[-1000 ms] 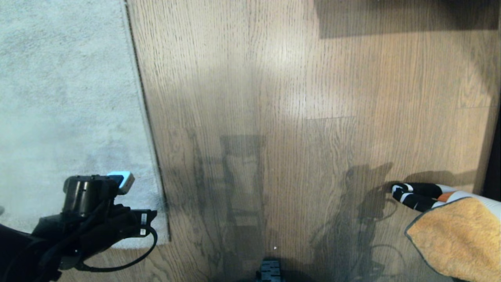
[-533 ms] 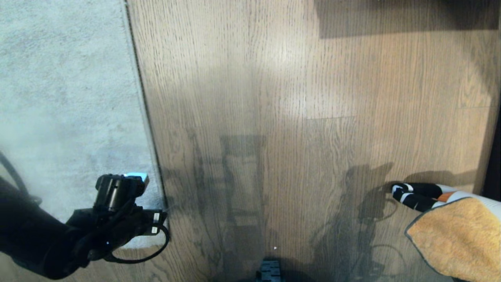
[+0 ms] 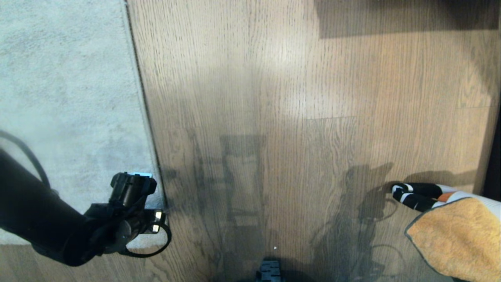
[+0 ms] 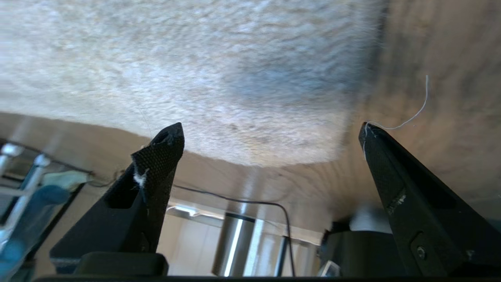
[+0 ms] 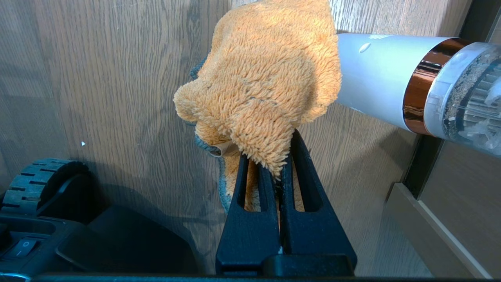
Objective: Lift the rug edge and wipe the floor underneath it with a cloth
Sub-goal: Lift up the carpet
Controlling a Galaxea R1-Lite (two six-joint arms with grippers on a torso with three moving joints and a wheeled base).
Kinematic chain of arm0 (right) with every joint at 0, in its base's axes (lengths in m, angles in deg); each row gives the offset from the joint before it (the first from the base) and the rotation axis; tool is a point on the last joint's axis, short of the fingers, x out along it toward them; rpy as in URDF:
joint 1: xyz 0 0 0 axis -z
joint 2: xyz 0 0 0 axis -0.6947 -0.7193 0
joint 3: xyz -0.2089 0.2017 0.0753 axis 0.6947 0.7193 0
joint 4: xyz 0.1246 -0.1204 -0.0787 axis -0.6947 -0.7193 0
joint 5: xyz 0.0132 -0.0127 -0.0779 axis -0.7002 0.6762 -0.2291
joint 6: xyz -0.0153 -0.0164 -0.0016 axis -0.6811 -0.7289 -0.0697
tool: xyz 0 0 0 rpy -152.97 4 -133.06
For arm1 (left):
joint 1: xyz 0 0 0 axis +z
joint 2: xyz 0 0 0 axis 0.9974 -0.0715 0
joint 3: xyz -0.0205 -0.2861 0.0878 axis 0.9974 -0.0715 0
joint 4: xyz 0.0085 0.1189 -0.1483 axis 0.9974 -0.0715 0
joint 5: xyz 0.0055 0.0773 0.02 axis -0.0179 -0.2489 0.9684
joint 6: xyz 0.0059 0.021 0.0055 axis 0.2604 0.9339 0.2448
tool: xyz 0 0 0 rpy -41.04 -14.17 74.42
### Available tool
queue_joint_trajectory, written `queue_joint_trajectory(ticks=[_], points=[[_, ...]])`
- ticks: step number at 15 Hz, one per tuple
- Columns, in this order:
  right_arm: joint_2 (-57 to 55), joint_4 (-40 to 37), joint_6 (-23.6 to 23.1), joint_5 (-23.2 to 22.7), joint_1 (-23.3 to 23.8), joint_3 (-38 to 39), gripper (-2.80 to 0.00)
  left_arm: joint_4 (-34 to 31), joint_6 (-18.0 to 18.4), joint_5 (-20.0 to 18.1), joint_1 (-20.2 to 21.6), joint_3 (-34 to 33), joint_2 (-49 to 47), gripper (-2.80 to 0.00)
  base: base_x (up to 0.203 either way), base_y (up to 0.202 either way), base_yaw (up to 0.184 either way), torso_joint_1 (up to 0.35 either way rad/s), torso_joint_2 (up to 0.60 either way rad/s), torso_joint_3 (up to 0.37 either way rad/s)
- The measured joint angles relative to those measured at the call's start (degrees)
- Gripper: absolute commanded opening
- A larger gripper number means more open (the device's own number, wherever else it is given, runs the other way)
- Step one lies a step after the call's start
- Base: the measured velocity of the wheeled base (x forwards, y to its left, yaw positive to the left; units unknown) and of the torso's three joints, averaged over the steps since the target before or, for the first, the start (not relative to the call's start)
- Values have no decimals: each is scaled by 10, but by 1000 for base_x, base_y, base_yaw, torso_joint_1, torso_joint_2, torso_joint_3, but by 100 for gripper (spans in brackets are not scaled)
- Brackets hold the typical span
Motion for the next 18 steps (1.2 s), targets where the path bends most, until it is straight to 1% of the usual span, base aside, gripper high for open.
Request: queue_joint_trajectory(ticks=[4,8,13,18], points=[[0,0,0,0,0,0,-280,6,6,26,2,7,-13,0,0,0,0,0,0,0],[0,0,0,0,0,0,-280,9,21,52,4,25,-26,0,0,0,0,0,0,0],[0,0,0,0,0,0,-280,43,26,55,7,33,-45,0,0,0,0,0,0,0],[0,0,0,0,0,0,-280,47,25,54,5,40,-52,0,0,0,0,0,0,0]])
